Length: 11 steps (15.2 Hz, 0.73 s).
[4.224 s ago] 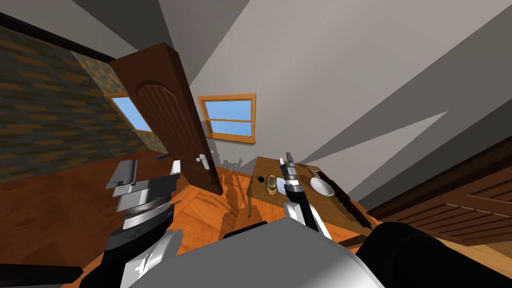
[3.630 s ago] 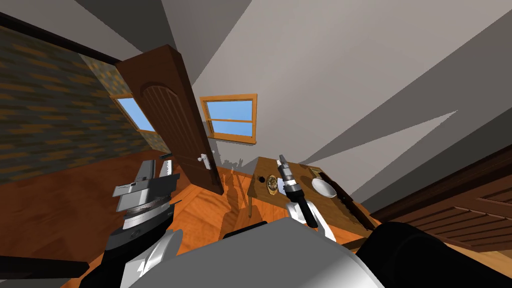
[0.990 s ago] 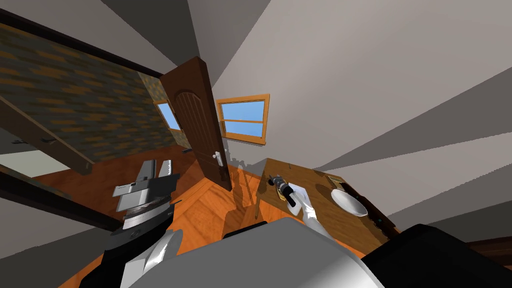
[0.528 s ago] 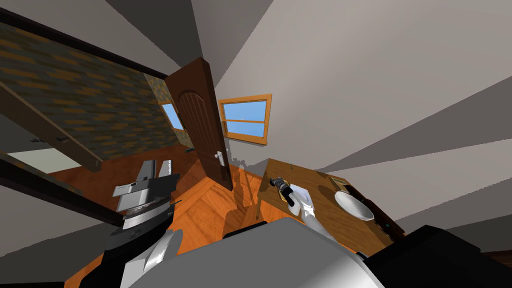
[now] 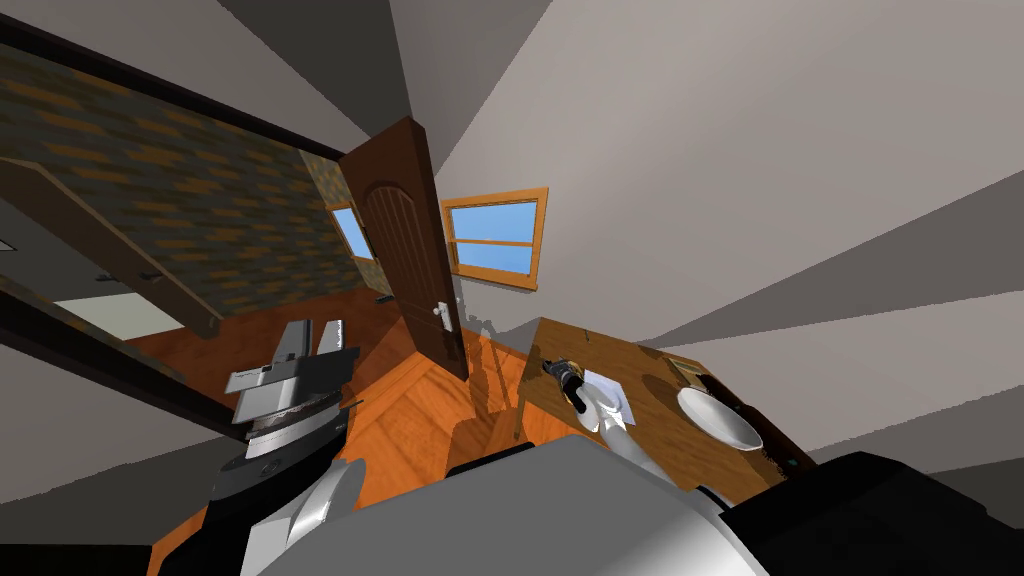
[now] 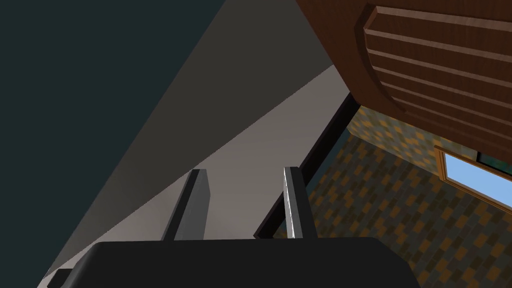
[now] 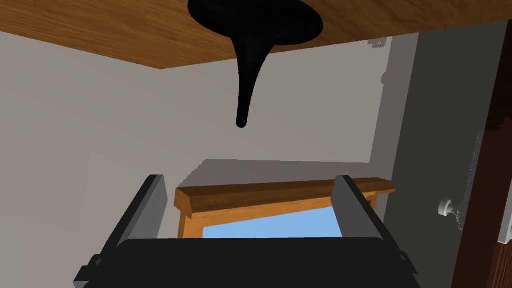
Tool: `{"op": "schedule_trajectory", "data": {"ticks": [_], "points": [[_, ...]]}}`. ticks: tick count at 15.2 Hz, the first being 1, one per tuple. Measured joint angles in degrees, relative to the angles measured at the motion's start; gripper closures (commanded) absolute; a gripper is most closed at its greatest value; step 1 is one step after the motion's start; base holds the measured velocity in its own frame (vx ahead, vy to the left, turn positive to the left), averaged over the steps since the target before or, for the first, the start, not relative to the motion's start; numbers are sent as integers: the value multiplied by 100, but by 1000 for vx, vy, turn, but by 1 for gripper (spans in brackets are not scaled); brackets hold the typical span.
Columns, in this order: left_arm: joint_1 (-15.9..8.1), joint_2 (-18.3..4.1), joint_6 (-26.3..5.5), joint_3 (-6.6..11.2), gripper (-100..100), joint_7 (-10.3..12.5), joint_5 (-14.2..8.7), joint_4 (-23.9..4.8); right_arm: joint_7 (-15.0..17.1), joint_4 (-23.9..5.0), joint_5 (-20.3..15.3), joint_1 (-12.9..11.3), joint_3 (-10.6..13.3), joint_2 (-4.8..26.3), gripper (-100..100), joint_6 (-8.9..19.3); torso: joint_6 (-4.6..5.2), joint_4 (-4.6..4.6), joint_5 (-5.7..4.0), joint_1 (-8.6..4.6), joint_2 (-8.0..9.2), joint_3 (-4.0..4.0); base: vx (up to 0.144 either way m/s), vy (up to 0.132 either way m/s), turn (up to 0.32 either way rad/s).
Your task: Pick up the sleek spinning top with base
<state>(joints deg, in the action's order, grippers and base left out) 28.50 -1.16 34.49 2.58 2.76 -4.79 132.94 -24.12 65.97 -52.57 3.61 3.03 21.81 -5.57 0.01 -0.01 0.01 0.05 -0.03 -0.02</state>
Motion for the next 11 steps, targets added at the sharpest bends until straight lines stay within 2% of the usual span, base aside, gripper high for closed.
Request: {"op": "schedule_trajectory", "data": {"ticks": [5,11], "points": [[0,0,0,0,0,0,0,0,-247,-579,-389,-253,-11,-43,-100,86,-1,0,0,2,-2,-1,9,14,46],[0,0,0,0,0,0,0,0,-490,-1137,-803,-482,40,-76,-100,249,-1,0,0,2,0,0,7,13,43]]}}
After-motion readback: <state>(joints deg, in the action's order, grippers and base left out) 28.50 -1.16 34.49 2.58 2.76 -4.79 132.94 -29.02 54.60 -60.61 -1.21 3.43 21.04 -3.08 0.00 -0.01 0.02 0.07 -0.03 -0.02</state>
